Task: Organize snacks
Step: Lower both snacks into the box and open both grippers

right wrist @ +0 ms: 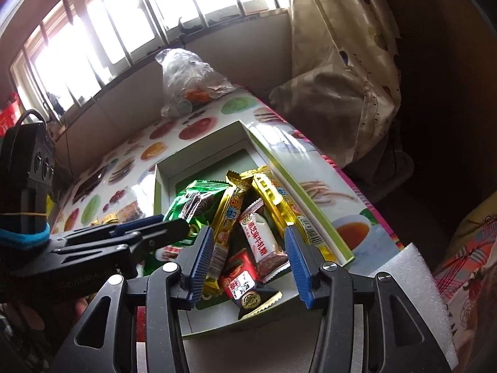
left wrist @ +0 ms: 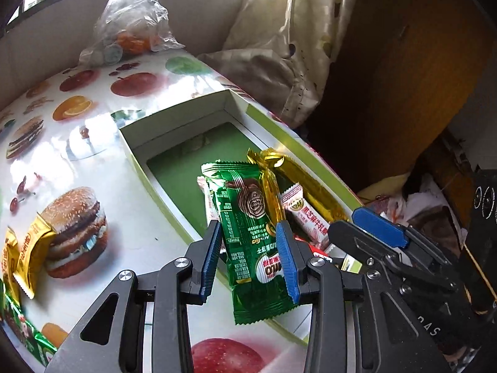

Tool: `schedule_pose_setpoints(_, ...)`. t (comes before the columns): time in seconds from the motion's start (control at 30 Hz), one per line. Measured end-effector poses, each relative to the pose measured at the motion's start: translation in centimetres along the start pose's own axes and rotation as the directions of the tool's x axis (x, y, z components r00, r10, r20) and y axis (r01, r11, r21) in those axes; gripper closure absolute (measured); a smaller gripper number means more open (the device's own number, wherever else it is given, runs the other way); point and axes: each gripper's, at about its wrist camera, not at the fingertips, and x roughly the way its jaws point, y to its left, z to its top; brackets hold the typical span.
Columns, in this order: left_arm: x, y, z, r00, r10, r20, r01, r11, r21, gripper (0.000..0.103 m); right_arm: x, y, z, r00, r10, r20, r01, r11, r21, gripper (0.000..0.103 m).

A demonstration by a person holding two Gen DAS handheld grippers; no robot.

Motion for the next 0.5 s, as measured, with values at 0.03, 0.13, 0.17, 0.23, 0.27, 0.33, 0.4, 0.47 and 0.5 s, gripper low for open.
schedule_pose_setpoints(0.03,0.0,-0.2,0.0,1.0,0.0,0.002,0.0,1.0,0.007,0.066,-0.1,0.0,0.0,1.0,-0.002,0.002,0.002,1.0,0.0,0.056)
schedule_pose_setpoints(0.13,0.1,-0.4,-0.1,1.0,-0.02,-0.001,0.02,1.0,0.002,0.066,-0.3,-0.1,0.1,1.0,-0.013,0.009,0.013,1.0,-0.002,0.056)
schedule_pose_setpoints(0.17,0.1,-0.5,-0.1,1.0,-0.017,0.0,0.017,1.0,0.003,0.066,-0.4,-0.2,0.1,1.0,-0.018,0.01,0.018,1.0,-0.001,0.056)
schedule_pose_setpoints(0.23,0.0,-0.8,-0.3,1.0,-0.01,0.002,0.01,1.0,0.023,0.065,-0.4,-0.2,0.1,1.0,-0.017,0.01,0.017,1.0,0.003,0.056)
schedule_pose_setpoints(0.27,0.1,-0.7,-0.4,1.0,-0.002,0.002,0.002,1.0,0.025,0.066,-0.5,-0.2,0.0,1.0,-0.02,0.011,0.02,1.0,0.003,0.056)
schedule_pose_setpoints(0.33,-0.1,-0.6,-0.6,1.0,0.017,0.007,-0.017,1.0,0.018,0.065,-0.5,-0.2,0.0,1.0,-0.027,0.01,0.027,1.0,0.001,0.056)
schedule_pose_setpoints(0.4,-0.4,-0.3,-0.8,1.0,0.01,0.016,-0.01,1.0,0.007,0.065,-0.6,-0.1,0.0,0.999,-0.031,0.011,0.031,1.0,0.0,0.056)
schedule_pose_setpoints(0.47,-0.8,-0.5,-1.0,1.0,0.018,0.025,-0.019,1.0,0.017,0.065,-0.7,0.0,0.0,0.999,-0.034,0.015,0.034,0.999,0.0,0.056)
schedule_pose_setpoints(0.5,-1.0,-0.6,-1.0,0.999,0.018,0.031,-0.019,1.0,0.021,0.065,-0.7,0.1,0.0,0.999,-0.037,0.018,0.037,0.999,-0.002,0.056)
